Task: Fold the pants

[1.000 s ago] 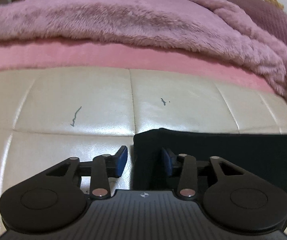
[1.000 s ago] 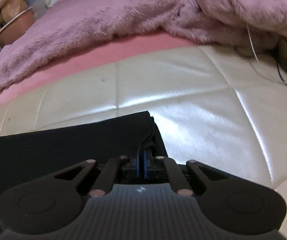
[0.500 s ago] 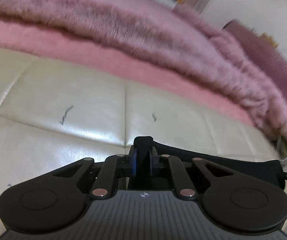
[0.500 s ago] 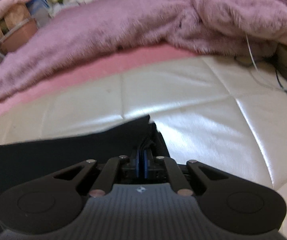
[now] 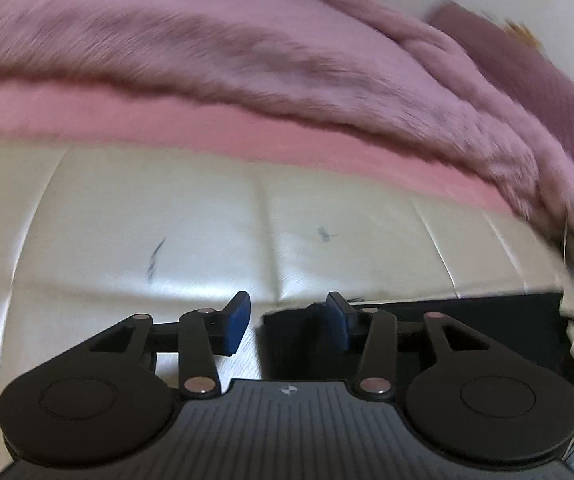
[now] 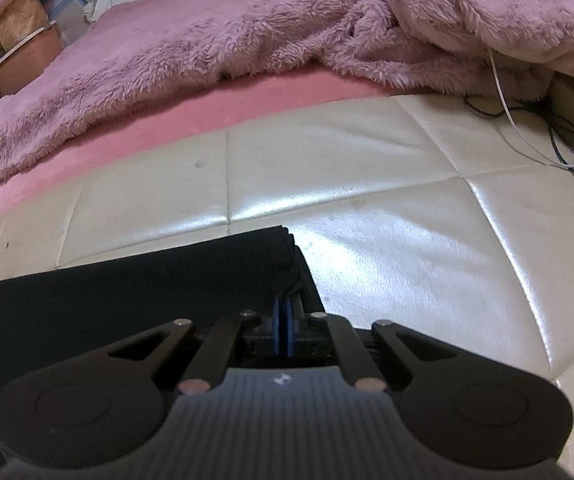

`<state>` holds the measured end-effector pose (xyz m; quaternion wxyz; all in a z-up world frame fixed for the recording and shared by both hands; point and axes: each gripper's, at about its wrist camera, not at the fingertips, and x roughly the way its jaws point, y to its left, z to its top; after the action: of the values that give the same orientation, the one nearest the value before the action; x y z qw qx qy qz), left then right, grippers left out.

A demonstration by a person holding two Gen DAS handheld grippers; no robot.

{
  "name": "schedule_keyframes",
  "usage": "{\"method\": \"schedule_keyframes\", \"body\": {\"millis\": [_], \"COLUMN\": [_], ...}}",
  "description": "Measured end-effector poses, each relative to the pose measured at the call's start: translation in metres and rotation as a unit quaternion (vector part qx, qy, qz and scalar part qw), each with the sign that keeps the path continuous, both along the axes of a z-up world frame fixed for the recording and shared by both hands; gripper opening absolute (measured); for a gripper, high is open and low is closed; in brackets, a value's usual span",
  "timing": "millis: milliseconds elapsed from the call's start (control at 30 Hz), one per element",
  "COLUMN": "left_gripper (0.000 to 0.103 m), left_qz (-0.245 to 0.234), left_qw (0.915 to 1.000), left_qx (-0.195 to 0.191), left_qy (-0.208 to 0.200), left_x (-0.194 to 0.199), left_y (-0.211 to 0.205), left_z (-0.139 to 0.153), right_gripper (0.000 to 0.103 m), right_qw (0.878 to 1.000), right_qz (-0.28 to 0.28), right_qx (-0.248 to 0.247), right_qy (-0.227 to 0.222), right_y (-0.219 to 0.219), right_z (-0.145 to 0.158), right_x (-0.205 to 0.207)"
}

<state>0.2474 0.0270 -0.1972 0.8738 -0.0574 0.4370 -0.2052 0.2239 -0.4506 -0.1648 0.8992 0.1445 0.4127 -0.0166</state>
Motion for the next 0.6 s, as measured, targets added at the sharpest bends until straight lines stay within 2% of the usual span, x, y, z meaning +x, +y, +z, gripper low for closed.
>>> {"method": "schedule_keyframes", "body": {"millis": [67,133,167,267,300,400,467,533,600], "left_gripper": [0.051,0.053,0.055,0.06,0.06,0.066,0.066,0.068,0.071], "left_qz": [-0.067,-0.141,-0.18,-0.29,-0.325,-0.407,-0.445,-0.483,-0.518], "left_qw": [0.9974,0.9881,0.9805,0.946,0.9308,0.8918,0.8724,0.8554,0.8395], "left_qx": [0.025,0.058,0.075,0.139,0.161,0.195,0.2,0.185,0.164], "left_qy": [-0.012,-0.02,-0.024,-0.039,-0.045,-0.039,-0.037,-0.026,0.003], "left_x": [0.007,0.01,0.011,0.011,0.012,0.018,0.017,0.024,0.031], "left_y": [-0.016,-0.032,-0.04,-0.062,-0.07,-0.087,-0.097,-0.109,-0.121], "left_z": [0.007,0.012,0.015,0.022,0.023,0.021,0.02,0.017,0.01], "right_gripper": [0.0,0.0,0.0,0.0,0.0,0.0,0.0,0.0,0.0], "right_qw": [1.0,1.0,0.999,0.997,0.995,0.989,0.986,0.983,0.982], "right_qz": [-0.001,0.009,0.015,0.04,0.051,0.091,0.108,0.116,0.119], "right_qx": [0.001,0.0,0.001,0.019,0.022,0.005,-0.006,-0.001,0.008], "right_qy": [-0.004,-0.024,-0.033,-0.07,-0.083,-0.118,-0.13,-0.14,-0.149], "right_y": [0.0,0.002,0.002,0.004,0.006,0.02,0.029,0.035,0.038], "right_z": [0.004,0.019,0.027,0.065,0.081,0.123,0.143,0.158,0.17], "right_x": [-0.001,-0.007,-0.01,-0.026,-0.032,-0.045,-0.051,-0.055,-0.057]}}
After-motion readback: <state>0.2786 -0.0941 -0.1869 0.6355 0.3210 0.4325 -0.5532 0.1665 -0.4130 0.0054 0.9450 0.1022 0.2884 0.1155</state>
